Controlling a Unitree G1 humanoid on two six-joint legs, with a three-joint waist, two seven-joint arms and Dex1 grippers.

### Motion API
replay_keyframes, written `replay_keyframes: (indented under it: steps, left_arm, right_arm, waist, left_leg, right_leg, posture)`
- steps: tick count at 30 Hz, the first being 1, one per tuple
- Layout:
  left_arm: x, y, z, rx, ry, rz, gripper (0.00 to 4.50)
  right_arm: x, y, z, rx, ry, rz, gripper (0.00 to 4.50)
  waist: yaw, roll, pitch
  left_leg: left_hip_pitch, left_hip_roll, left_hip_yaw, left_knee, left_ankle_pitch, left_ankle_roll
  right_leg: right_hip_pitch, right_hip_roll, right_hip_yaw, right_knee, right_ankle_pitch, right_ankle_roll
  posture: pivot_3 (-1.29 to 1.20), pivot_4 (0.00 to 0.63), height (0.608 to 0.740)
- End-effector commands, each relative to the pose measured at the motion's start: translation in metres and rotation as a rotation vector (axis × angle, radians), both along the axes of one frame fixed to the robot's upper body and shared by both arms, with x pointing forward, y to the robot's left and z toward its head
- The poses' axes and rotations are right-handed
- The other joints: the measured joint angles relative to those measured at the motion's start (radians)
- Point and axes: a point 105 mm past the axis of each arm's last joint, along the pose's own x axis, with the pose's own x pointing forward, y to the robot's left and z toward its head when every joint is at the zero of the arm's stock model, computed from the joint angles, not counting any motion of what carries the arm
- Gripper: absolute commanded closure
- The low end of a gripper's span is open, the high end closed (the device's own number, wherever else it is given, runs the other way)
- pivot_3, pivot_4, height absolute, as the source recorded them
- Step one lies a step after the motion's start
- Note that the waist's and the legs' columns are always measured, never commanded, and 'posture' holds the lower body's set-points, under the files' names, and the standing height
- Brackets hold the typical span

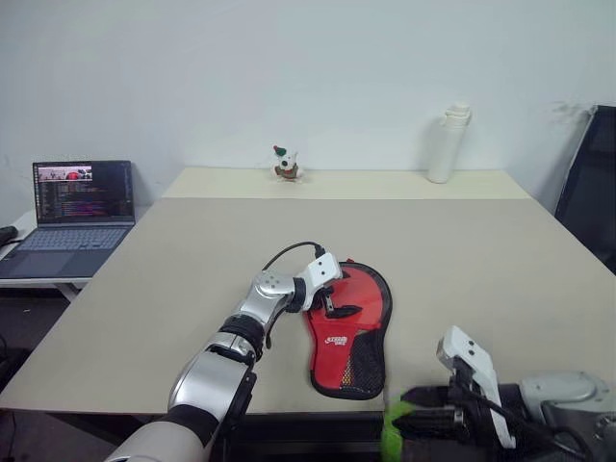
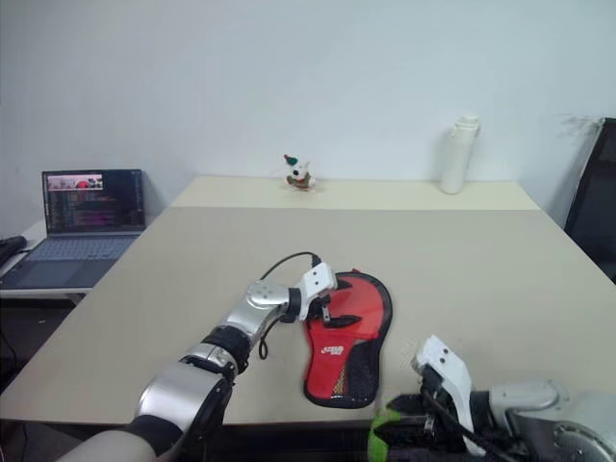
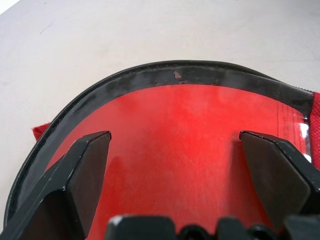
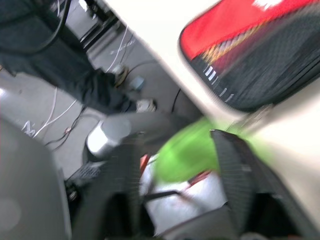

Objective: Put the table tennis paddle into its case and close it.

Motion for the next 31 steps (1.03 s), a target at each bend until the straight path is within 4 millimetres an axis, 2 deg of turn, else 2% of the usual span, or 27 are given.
replay_keyframes:
  steps: [1,4,7,9,10,13,18,20,22,24,31]
  left_arm:
    - [-0.012,0.004,-0.023,0.042,0.074,-0.026,0.00]
    - [-0.011,0.012,-0.002,-0.042,0.066,-0.049,0.00]
    - [-0.012,0.035,0.015,-0.055,0.050,-0.057,0.00]
    - [-0.021,0.050,0.026,-0.061,0.068,-0.107,0.00]
    - [-0.026,0.051,0.029,-0.063,0.079,-0.129,0.00]
    - [-0.047,0.074,0.045,-0.097,0.116,-0.143,0.00]
    - [-0.070,0.091,0.064,-0.172,0.080,-0.017,0.00]
    - [-0.075,0.088,0.065,-0.186,0.076,0.015,0.00]
    - [-0.082,0.098,0.061,-0.186,0.077,0.053,0.00]
    - [-0.080,0.103,0.061,-0.181,0.063,0.083,0.00]
    - [-0.074,0.101,0.057,-0.182,0.036,0.138,0.00]
  right_arm:
    - [0.021,-0.006,0.016,0.031,-0.095,-0.044,1.04]
    - [0.063,-0.017,0.030,0.014,-0.299,-0.146,1.04]
    - [0.086,-0.019,0.046,0.068,-0.456,-0.139,1.04]
    - [0.095,-0.019,0.052,0.115,-0.493,-0.111,1.04]
    - [0.098,-0.021,0.052,0.121,-0.499,-0.103,1.04]
    - [0.110,-0.029,0.050,0.157,-0.479,-0.081,1.04]
    - [0.138,-0.050,0.039,0.130,-0.512,-0.099,1.04]
    - [0.144,-0.061,0.036,0.119,-0.516,-0.100,1.04]
    - [0.146,-0.063,0.033,0.104,-0.524,-0.104,1.04]
    - [0.147,-0.065,0.035,0.093,-0.535,-0.112,1.04]
    - [0.145,-0.072,0.032,0.050,-0.519,-0.104,1.04]
  waist:
    - [0.000,0.000,0.000]
    - [-0.001,-0.001,0.000]
    - [-0.008,-0.001,0.002]
    - [-0.016,0.000,0.005]
    - [-0.022,-0.001,0.007]
    - [-0.026,-0.001,0.011]
    - [-0.026,-0.002,0.016]
    - [-0.023,-0.003,0.017]
    - [-0.019,-0.002,0.017]
    - [-0.019,-0.003,0.017]
    - [-0.020,-0.002,0.018]
  left_leg:
    - [0.000,0.000,0.000,0.000,0.000,0.000]
    - [-0.002,0.000,0.000,-0.001,0.000,0.000]
    - [-0.008,0.000,0.002,-0.001,0.000,0.000]
    - [-0.009,0.000,0.003,-0.001,0.000,0.000]
    - [-0.009,0.000,0.003,-0.001,0.000,0.001]
    - [-0.009,0.002,0.003,-0.002,0.000,0.001]
    - [-0.009,0.003,0.003,-0.001,-0.001,0.001]
    - [-0.009,0.002,0.003,-0.001,-0.001,0.001]
    - [-0.009,0.001,0.003,0.000,0.000,0.001]
    - [-0.008,0.002,0.004,0.000,-0.001,0.001]
    - [-0.008,0.002,0.004,0.000,0.000,0.001]
  right_leg:
    - [0.000,0.000,0.000,-0.001,0.000,0.000]
    - [-0.002,0.000,0.000,-0.001,0.000,0.000]
    - [-0.009,0.001,0.002,0.001,0.000,0.000]
    - [-0.011,0.004,0.003,0.001,0.000,0.000]
    - [-0.011,0.004,0.003,0.001,0.000,0.000]
    - [-0.012,0.005,0.003,0.001,-0.001,-0.002]
    - [-0.012,0.003,0.005,0.002,-0.001,-0.002]
    - [-0.012,0.002,0.005,0.002,0.000,-0.001]
    - [-0.011,0.001,0.005,0.002,0.000,-0.001]
    - [-0.011,0.001,0.006,0.002,0.000,-0.001]
    - [-0.011,0.002,0.006,0.003,0.000,-0.001]
  posture:
    - [0.00,0.150,0.740]
    - [0.00,0.150,0.740]
    - [0.00,0.150,0.740]
    - [0.00,0.150,0.740]
    - [0.00,0.150,0.740]
    - [0.00,0.150,0.740]
    - [0.00,0.150,0.740]
    - [0.00,0.150,0.740]
    - [0.00,0.150,0.740]
    - [0.00,0.150,0.740]
    - [0.00,0.150,0.740]
